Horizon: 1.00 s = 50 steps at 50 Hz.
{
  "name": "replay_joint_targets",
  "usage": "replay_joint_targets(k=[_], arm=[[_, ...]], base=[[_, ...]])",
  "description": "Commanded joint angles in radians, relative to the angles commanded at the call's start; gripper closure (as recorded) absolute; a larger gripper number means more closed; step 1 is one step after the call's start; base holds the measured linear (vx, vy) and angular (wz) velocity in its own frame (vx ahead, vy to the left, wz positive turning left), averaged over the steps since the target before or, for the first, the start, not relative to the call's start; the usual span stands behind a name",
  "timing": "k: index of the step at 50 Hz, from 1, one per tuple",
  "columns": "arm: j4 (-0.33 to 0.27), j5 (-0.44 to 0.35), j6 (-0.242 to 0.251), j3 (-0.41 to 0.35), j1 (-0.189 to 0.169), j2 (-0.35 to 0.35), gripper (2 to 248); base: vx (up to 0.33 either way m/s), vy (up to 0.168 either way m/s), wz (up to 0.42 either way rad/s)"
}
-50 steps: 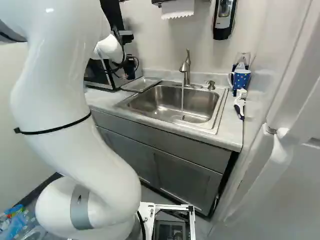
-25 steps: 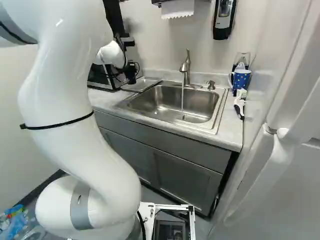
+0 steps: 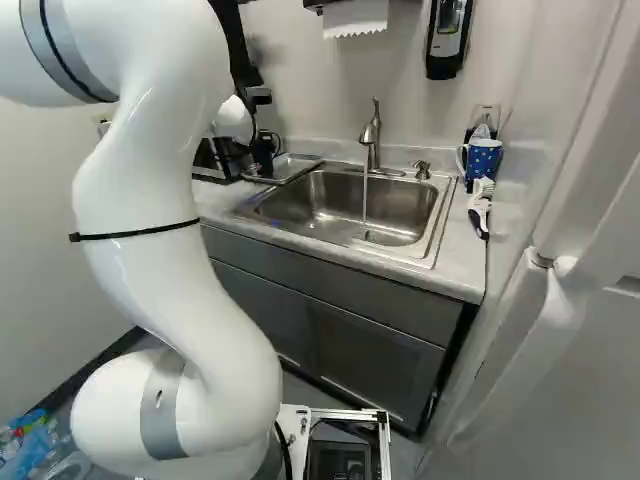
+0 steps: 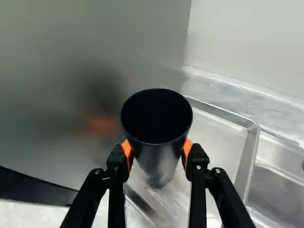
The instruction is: Rinse the cup and place it in the tray
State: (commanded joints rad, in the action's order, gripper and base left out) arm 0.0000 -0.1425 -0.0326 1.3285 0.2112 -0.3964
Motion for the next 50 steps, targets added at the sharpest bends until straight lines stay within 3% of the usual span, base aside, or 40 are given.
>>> replay_joint_targets(k=[14,15,19,20,24,25,29,30,50], arm=[[0.000,0.000,0.000,0.000,0.000,0.000,121],[0.000,0.000,0.000,0.000,0.000,0.000,90],[0.000,0.000,0.000,0.000,0.000,0.000,90],[0.000,0.000,0.000,0.000,0.000,0.000,56],[0.000,0.000,0.000,0.000,0.000,0.000,56],[0.000,0.000,0.000,0.000,0.000,0.000,21],[0.000,0.000,0.000,0.000,0.000,0.000,21],[0.000,0.000,0.000,0.000,0.000,0.000,3],[0.000,0.000,0.000,0.006,0.000,0.019,3]], base=[[0.000,0.000,0.000],[0.000,0.000,0.000],[0.000,0.000,0.000],[0.000,0.000,0.000],[0.000,0.000,0.000],[0.000,0.000,0.000],[0.000,0.000,0.000],[0.000,0.000,0.000],[0.000,0.000,0.000]])
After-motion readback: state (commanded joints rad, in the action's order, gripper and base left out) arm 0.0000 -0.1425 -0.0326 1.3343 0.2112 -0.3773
